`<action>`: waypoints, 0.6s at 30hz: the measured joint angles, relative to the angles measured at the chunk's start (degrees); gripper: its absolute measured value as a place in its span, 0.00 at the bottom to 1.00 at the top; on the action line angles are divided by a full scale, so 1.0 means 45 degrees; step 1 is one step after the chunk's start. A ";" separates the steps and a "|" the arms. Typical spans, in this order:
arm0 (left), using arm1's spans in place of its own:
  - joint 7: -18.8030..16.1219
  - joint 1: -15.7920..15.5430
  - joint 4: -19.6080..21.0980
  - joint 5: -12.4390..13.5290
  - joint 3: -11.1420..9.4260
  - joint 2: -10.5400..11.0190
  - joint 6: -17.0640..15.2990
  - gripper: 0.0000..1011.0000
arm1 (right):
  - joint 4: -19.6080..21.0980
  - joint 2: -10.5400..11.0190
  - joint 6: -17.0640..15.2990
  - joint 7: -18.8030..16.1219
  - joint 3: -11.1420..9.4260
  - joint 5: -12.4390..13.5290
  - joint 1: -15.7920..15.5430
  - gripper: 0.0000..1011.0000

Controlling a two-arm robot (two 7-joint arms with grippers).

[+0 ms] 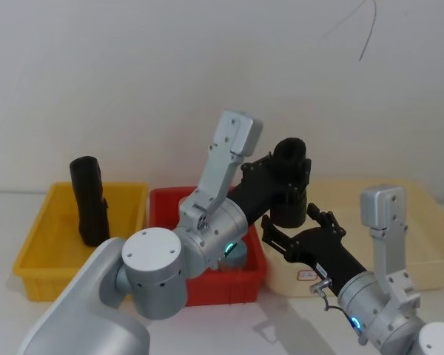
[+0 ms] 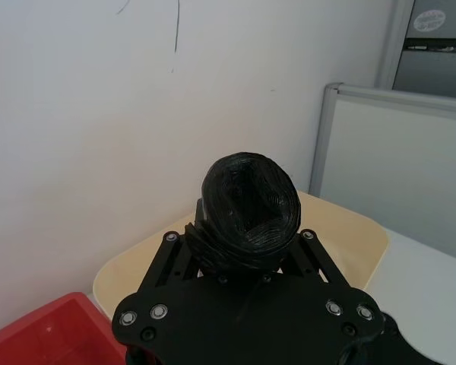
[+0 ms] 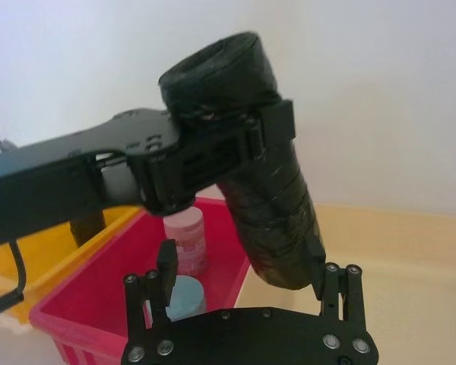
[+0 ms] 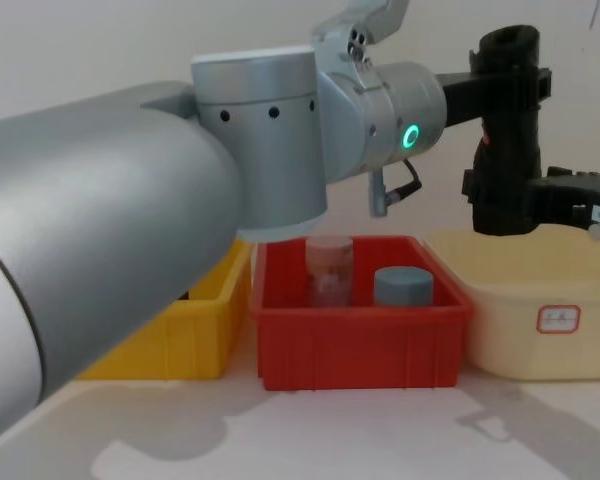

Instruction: Pick up the garbage bag with the one hand and transfer it to the other hand.

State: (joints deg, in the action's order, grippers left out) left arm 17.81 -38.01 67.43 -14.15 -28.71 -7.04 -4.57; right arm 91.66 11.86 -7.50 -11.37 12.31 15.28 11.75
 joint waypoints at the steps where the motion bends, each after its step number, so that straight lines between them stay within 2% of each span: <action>1: 0.0004 -0.0018 0.0044 -0.0042 0.0005 -0.0006 -0.0066 0.37 | 0.0005 0.0015 0.0000 -0.0008 0.0011 -0.0014 -0.0001 0.99; 18: -0.0120 -0.0187 0.0350 -0.0298 -0.0082 0.0009 -0.0890 0.37 | 0.0110 0.0229 0.0252 -0.0077 -0.0182 -0.0299 -0.0048 0.99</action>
State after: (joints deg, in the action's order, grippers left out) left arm 17.27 -38.85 69.00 -15.49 -29.08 -7.00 -8.57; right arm 92.16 12.89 -6.37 -11.72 11.49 13.93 11.54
